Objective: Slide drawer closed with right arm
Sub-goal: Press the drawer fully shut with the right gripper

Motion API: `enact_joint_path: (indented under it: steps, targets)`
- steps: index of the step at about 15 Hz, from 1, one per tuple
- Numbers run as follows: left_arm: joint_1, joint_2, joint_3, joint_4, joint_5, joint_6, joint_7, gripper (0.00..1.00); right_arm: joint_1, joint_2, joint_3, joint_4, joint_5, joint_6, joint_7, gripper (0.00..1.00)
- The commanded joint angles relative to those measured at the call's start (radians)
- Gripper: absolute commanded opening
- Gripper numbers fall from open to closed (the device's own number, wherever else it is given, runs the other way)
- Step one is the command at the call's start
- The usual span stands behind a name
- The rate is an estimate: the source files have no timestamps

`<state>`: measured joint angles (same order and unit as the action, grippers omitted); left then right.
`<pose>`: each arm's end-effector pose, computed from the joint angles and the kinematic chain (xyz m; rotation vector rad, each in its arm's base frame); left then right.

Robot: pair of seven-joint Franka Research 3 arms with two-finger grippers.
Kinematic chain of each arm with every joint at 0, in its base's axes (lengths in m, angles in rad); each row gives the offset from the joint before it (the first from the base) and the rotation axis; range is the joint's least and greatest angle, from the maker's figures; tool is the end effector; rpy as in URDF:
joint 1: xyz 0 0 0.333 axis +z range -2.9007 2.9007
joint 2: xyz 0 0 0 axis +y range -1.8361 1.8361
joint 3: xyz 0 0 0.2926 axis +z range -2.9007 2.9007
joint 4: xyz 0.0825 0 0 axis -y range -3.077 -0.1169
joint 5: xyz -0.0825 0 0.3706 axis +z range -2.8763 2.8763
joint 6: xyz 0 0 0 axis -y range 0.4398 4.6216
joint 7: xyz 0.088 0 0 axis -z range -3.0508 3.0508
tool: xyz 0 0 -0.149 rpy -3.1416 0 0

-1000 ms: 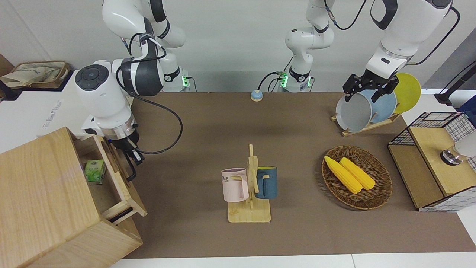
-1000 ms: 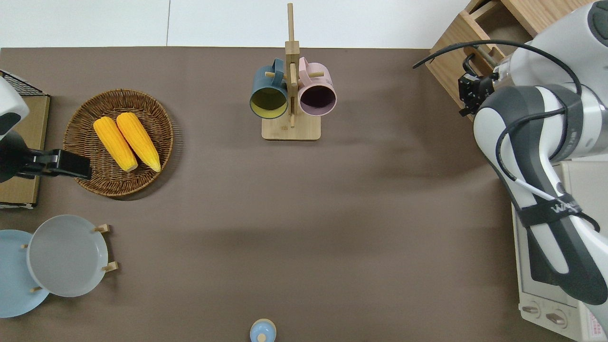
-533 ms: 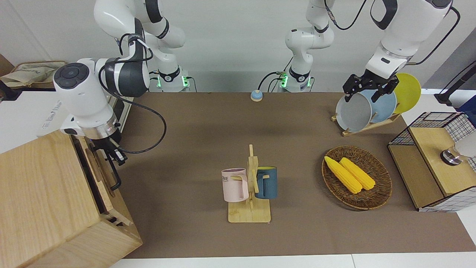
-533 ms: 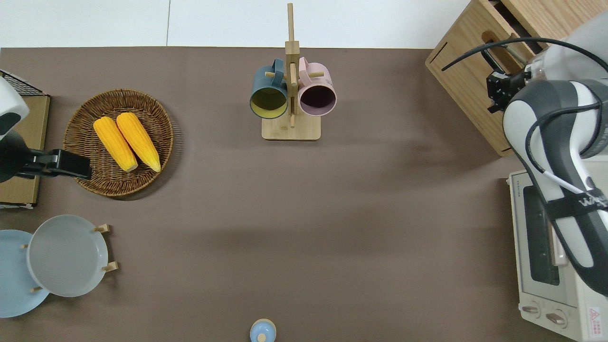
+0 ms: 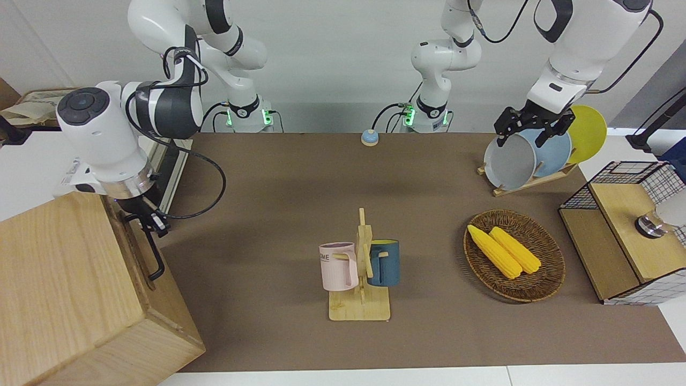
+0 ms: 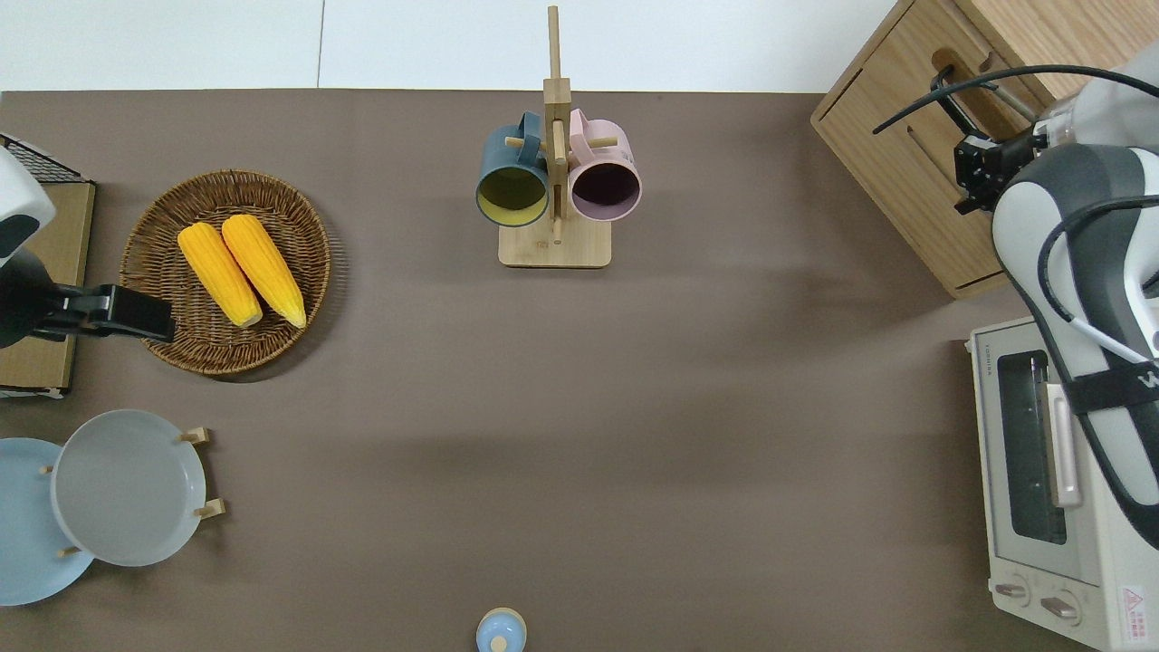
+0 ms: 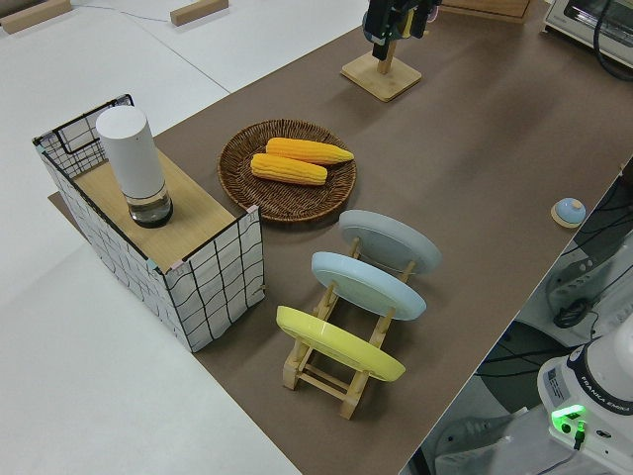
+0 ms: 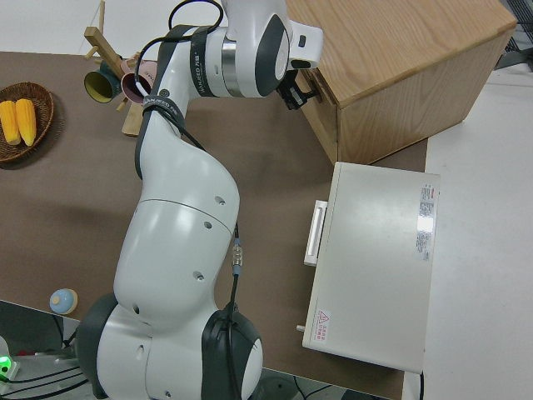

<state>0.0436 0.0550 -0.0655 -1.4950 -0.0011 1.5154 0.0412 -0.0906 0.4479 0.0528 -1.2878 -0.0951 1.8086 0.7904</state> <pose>0.5499 -0.0113 0.5589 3.1345 -0.0989 -0.0540 0.6776 -0.0434 0.4400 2.8456 -1.2287 0.1461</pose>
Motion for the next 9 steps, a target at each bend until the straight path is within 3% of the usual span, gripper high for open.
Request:
enact_joint_path:
  steps: [1, 6, 9]
  targets:
    - [-0.005, -0.003, 0.0, 0.009, 0.018, -0.018, -0.01, 0.99, -0.031, 0.031, 0.018, 0.048, -0.015, -0.003, -0.034, 0.0]
    - [-0.005, -0.004, 0.0, 0.01, 0.018, -0.018, -0.01, 0.99, -0.014, 0.031, 0.019, 0.047, -0.012, -0.006, -0.019, 0.0]
    - [-0.005, -0.004, 0.0, 0.009, 0.018, -0.018, -0.01, 1.0, 0.017, 0.023, 0.042, 0.044, -0.012, -0.04, 0.004, 0.0]
